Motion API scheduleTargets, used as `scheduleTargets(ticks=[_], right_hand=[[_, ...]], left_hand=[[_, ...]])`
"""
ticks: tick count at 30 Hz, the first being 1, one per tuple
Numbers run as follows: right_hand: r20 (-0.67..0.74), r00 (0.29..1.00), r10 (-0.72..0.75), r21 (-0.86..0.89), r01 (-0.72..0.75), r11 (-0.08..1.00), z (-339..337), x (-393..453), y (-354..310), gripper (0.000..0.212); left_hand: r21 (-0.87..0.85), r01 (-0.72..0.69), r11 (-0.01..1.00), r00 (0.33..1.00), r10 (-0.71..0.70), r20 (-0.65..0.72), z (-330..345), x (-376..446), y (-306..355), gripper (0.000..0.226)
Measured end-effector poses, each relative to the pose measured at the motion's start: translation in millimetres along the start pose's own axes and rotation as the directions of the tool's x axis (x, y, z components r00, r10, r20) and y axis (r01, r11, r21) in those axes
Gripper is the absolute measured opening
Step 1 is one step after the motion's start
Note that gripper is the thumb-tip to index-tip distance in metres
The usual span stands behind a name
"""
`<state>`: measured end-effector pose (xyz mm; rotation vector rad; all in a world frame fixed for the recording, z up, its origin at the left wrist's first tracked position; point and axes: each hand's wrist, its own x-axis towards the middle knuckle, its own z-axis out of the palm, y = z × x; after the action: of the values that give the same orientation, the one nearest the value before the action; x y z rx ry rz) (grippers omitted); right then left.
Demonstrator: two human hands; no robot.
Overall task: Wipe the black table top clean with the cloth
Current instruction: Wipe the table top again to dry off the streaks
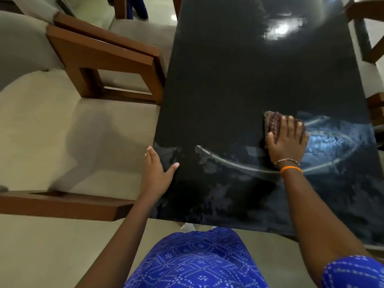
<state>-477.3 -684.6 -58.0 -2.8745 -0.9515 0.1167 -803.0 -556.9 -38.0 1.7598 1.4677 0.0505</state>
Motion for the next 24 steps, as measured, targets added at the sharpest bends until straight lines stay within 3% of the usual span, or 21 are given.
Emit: scheduleTargets(ticks=[6, 12, 18, 21, 24], right_hand=[[0.038, 0.999, 0.016, 0.010, -0.017, 1.000, 3, -10, -17, 0.077], [0.110, 0.966, -0.232, 0.072, 0.225, 0.972, 20, -49, -128, 0.071], [0.210, 0.788, -0.579, 0.167, 0.555, 0.815, 39, -112, -248, 0.070], [0.243, 0.675, -0.697, 0.153, 0.682, 0.715, 42, -133, -258, 0.068], [0.209, 0.626, -0.751, 0.129, 0.743, 0.656, 43, -135, -240, 0.066]], left_hand=[[-0.015, -0.003, 1.000, 1.000, 0.003, 0.000, -6, 2, -3, 0.072], [-0.276, 0.035, 0.960, 0.999, -0.035, 0.003, -19, 12, -14, 0.060], [-0.452, 0.111, 0.885, 0.991, -0.130, -0.010, -18, 0, -33, 0.054], [-0.449, 0.118, 0.886, 0.988, -0.149, -0.035, -12, -15, -40, 0.049], [-0.396, 0.107, 0.912, 0.989, -0.140, -0.054, -9, -28, -42, 0.051]])
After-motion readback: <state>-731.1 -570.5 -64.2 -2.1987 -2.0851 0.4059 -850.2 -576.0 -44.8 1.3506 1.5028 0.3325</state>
